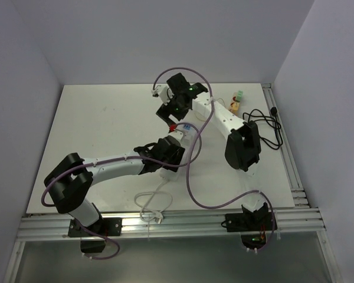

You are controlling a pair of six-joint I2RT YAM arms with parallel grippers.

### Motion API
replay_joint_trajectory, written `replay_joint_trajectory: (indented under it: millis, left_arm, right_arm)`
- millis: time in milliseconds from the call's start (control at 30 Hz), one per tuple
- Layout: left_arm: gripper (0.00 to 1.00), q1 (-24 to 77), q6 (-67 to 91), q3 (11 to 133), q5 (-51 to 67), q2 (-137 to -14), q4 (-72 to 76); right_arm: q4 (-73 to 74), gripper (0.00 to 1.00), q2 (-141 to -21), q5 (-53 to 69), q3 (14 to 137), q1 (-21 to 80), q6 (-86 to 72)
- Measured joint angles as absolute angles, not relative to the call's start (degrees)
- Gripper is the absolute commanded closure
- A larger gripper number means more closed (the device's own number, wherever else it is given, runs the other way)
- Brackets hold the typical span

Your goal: Insert the plug

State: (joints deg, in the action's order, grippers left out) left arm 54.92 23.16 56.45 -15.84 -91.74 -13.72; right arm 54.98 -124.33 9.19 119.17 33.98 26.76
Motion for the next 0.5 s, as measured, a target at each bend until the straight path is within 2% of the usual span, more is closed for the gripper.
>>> replay_joint_trajectory:
  millis: [267, 500]
  left_arm:
    - [0.45, 47.31, 25.21, 58.13, -16.91, -93.95, -12.60]
    - [0.46, 38.35, 24.99, 67.16, -18.52, -102.15, -12.01]
  right_arm:
    - [38.30, 0.05, -112.68, 8.60, 106.59, 25.71, 11.70]
    - [23.20, 0.05, -98.00, 6.50, 86.85, 21.34, -0.56]
